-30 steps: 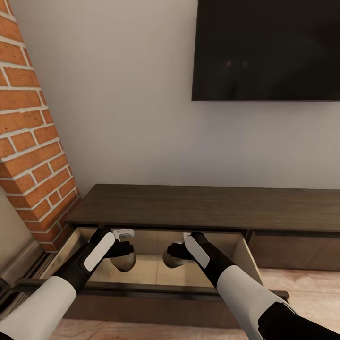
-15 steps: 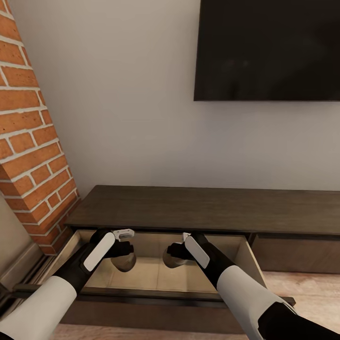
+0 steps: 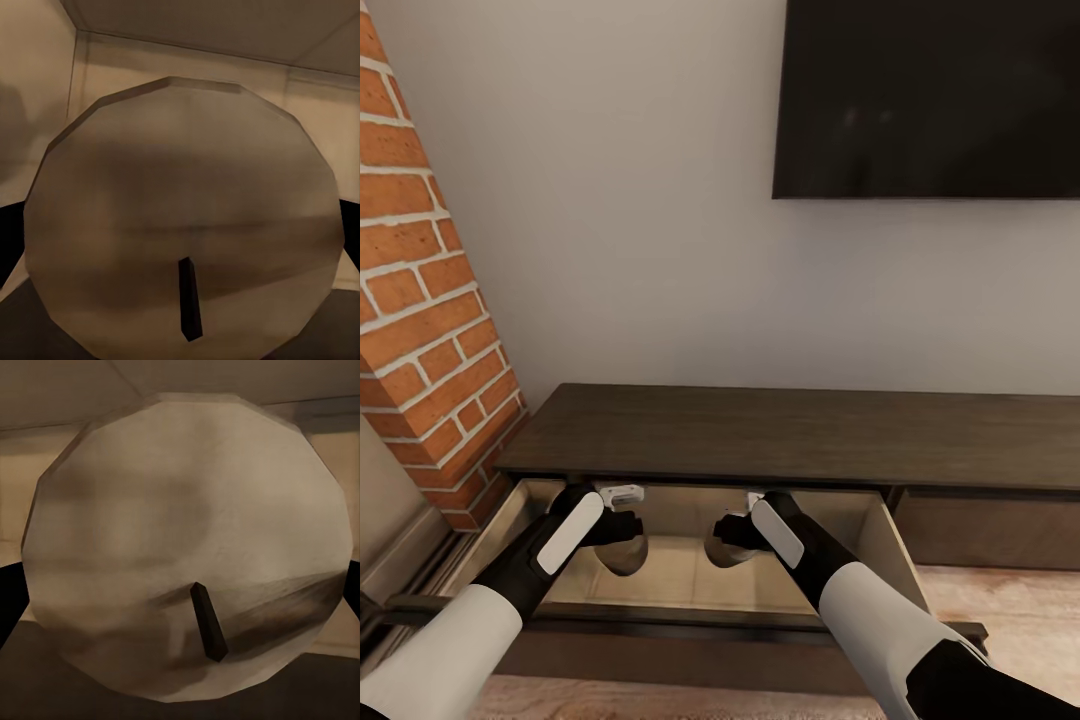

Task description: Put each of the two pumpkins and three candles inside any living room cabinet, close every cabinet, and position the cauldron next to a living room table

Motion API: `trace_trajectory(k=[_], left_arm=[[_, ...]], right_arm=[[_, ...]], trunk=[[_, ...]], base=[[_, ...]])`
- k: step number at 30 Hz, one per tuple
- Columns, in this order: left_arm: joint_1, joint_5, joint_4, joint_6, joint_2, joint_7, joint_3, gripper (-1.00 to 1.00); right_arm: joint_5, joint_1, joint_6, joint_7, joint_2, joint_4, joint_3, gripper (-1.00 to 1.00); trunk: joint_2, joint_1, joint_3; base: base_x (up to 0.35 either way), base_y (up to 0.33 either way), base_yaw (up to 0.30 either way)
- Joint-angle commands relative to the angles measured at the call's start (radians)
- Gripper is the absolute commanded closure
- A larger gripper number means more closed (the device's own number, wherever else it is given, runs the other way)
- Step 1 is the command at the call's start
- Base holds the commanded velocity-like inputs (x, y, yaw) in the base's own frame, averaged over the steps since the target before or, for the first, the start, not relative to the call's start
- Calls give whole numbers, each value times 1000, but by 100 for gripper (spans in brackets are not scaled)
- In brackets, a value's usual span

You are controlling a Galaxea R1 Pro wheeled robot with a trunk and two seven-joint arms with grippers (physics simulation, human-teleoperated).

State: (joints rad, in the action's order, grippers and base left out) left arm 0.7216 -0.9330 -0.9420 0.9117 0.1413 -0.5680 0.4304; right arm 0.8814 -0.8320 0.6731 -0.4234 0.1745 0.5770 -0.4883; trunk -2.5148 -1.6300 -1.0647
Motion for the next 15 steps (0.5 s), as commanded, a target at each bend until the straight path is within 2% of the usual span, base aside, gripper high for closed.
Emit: trace_trajectory(k=[1,12,15], left_arm=[[1,-10,-1,-1,1,-10,4,100],[1,-10,-1,-4,1,-10,4,100],[1,-10,-1,-5,0,-10,4,100]], right_arm=[[12,-1,-1,-9,0,1,-3,100],[4,-1,-4,-9,0,3,-3,100],[1,-1,-26,-9,0,5,-11,100]], trunk=[[-1,0,-5],[-3,-5,-47],[-4,-6,-59]], base=[[0,0,0],[0,0,0],[0,0,0]])
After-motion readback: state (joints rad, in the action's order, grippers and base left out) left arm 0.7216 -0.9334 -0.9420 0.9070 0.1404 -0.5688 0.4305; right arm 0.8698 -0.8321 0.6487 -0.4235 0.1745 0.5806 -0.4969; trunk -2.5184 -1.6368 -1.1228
